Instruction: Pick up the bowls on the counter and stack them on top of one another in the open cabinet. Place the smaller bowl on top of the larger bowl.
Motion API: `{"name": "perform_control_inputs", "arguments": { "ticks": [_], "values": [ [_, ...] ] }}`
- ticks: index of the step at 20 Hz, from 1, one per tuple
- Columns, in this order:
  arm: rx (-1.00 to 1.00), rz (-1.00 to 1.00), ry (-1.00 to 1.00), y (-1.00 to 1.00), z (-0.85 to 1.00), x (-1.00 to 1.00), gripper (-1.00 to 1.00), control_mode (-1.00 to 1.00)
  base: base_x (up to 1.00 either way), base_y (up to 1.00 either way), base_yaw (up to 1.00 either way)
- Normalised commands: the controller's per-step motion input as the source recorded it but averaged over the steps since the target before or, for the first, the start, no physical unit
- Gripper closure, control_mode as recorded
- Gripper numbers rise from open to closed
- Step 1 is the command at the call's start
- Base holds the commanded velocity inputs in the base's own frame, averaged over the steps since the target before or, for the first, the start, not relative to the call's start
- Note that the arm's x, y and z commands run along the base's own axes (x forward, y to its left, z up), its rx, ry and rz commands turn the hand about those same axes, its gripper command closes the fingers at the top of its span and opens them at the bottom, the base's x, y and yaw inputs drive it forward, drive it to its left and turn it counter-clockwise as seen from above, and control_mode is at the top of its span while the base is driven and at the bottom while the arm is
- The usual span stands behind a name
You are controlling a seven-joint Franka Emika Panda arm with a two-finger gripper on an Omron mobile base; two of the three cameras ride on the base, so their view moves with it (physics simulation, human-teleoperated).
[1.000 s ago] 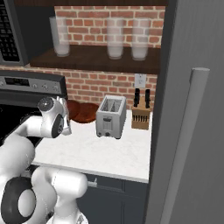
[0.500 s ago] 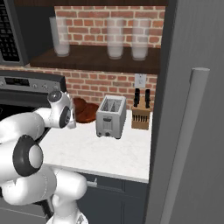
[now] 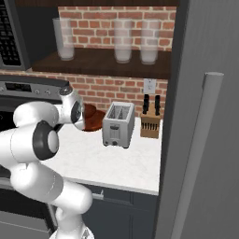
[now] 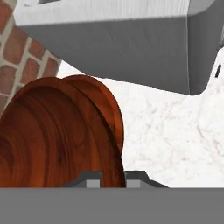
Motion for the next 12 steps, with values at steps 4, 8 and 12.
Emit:
{"name": "perform_control_inputs", "arguments": {
  "ticks": [4, 8, 12],
  "values": [
    [-0.03, 0.00, 0.03, 0.00, -0.30, 0.30, 1.00, -1.00, 0.00, 0.00, 0.00],
    [0.00, 0.00, 0.00, 0.00, -0.13, 0.42, 1.00, -1.00, 0.00, 0.00, 0.00],
    [0.00, 0.00, 0.00, 0.00, -0.08, 0.51, 1.00, -1.00, 0.00, 0.00, 0.00]
  ]
}}
